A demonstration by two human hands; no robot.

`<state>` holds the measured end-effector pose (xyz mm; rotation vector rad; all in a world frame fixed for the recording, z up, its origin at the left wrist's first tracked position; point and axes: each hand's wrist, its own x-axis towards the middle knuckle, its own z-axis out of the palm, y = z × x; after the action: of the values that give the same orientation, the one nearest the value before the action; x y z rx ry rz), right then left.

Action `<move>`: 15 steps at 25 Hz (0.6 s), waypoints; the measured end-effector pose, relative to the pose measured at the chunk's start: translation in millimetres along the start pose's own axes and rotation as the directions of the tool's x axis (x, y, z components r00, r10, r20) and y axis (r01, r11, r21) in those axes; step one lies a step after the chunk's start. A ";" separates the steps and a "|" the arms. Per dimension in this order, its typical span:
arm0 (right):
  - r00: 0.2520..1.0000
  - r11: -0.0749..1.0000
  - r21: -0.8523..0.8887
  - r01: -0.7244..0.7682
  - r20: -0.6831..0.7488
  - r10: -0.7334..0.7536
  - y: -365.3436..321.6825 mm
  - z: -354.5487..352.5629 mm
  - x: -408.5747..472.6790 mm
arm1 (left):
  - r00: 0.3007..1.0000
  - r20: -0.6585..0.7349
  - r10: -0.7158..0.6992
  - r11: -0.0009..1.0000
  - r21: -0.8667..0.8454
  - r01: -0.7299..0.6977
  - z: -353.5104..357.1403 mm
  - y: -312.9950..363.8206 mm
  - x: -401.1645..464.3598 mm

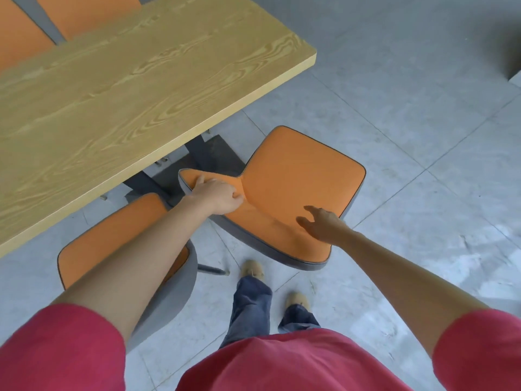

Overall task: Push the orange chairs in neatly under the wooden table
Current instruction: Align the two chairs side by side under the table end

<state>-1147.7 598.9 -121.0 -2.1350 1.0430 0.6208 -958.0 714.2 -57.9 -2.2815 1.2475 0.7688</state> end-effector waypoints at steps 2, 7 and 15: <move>0.990 0.990 0.053 -0.133 0.057 0.130 2.8 9.0 9.1 | 1.000 0.026 0.005 1.000 -0.003 -0.005 -6.1 -12.2 18.7; 0.920 0.922 0.057 -0.384 0.105 0.377 0.5 27.4 22.3 | 0.995 0.091 -0.029 0.999 0.030 0.026 -9.5 -33.1 62.7; 0.768 0.717 0.276 -0.640 0.213 0.604 -6.1 36.8 27.2 | 0.972 0.187 -0.143 0.987 0.098 0.126 -4.2 -52.6 106.5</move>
<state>-1131.8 615.5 -161.0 -1.4057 1.6957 0.7873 -864.7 672.1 -118.3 -2.1399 1.0074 0.8476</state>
